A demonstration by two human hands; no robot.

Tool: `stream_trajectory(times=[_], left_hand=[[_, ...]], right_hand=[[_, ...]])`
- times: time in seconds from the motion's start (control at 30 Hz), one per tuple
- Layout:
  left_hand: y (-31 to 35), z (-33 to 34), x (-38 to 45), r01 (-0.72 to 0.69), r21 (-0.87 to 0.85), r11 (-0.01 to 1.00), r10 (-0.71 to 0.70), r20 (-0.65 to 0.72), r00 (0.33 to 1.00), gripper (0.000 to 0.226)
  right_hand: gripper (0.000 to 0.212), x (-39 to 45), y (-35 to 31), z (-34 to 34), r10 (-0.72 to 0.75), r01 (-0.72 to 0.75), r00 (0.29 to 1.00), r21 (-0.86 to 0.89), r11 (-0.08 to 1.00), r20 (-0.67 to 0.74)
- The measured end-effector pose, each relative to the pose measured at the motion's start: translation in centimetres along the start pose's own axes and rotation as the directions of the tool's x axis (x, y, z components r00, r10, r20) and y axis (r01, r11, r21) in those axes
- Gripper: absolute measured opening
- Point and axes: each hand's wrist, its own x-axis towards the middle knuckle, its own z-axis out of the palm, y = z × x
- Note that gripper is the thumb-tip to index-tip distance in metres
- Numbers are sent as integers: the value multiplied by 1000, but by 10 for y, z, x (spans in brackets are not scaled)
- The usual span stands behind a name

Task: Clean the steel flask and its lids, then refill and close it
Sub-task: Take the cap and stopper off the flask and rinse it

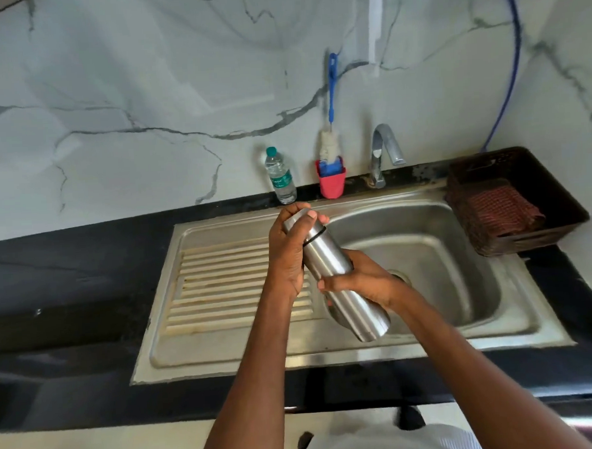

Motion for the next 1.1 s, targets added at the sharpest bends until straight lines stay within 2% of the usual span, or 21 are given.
stream_trajectory(times=[0.1,0.13,0.2,0.23,0.27,0.33,0.4,0.47,0.5,0.57,0.63,0.7,0.77,0.9,1.0,1.1], left_hand=[[-9,22,1,-24,39,999,27,-57,998,20],[-12,31,2,-28,71,997,36,-115,993,21],[-19,47,4,-25,162,986,64,-242,968,26],[-21,53,4,-14,182,983,63,-267,962,30],[-22,59,5,3,195,981,47,-254,966,33],[-21,62,7,61,183,981,-36,-134,990,36],[-17,54,9,148,62,987,-150,35,988,45],[-16,42,10,165,-22,986,-160,147,976,57],[-17,37,11,142,-6,990,-139,154,978,60],[-19,37,12,85,57,995,-89,75,993,60],[-18,42,15,83,108,991,-80,-32,996,63],[-19,42,19,85,159,984,-77,-59,995,71],[-15,30,26,124,153,980,-128,19,992,71],[-5,-3,40,180,7,984,-177,224,959,64],[-3,-12,45,109,91,990,-124,171,977,59],[-2,-15,47,130,138,982,-155,189,970,73]], right_hand=[[48,-8,2,-9,-48,36,994,-128,991,-93],[51,-8,3,-12,-72,24,982,-260,965,-175],[55,-7,5,-18,-142,-69,929,-537,841,-342],[57,-7,5,-23,-157,-86,918,-570,817,-364],[58,-5,7,-30,-152,-79,920,-549,832,-362],[60,-5,11,-46,-118,-68,930,-480,875,-348],[62,-4,12,-59,-105,-45,937,-414,909,-333],[63,-2,13,-67,-99,-10,948,-341,940,-301],[64,0,13,-69,-103,4,952,-324,946,-287],[64,6,11,-67,-105,12,956,-320,947,-274],[62,12,9,-62,-114,17,954,-328,945,-278],[59,18,7,-55,-133,24,951,-363,932,-278],[58,24,4,-48,-138,27,948,-361,932,-286],[62,33,-2,-40,-125,14,938,-327,945,-323],[64,39,-3,-31,-129,11,936,-339,941,-328],[65,44,-2,-19,-135,12,934,-351,936,-330]])
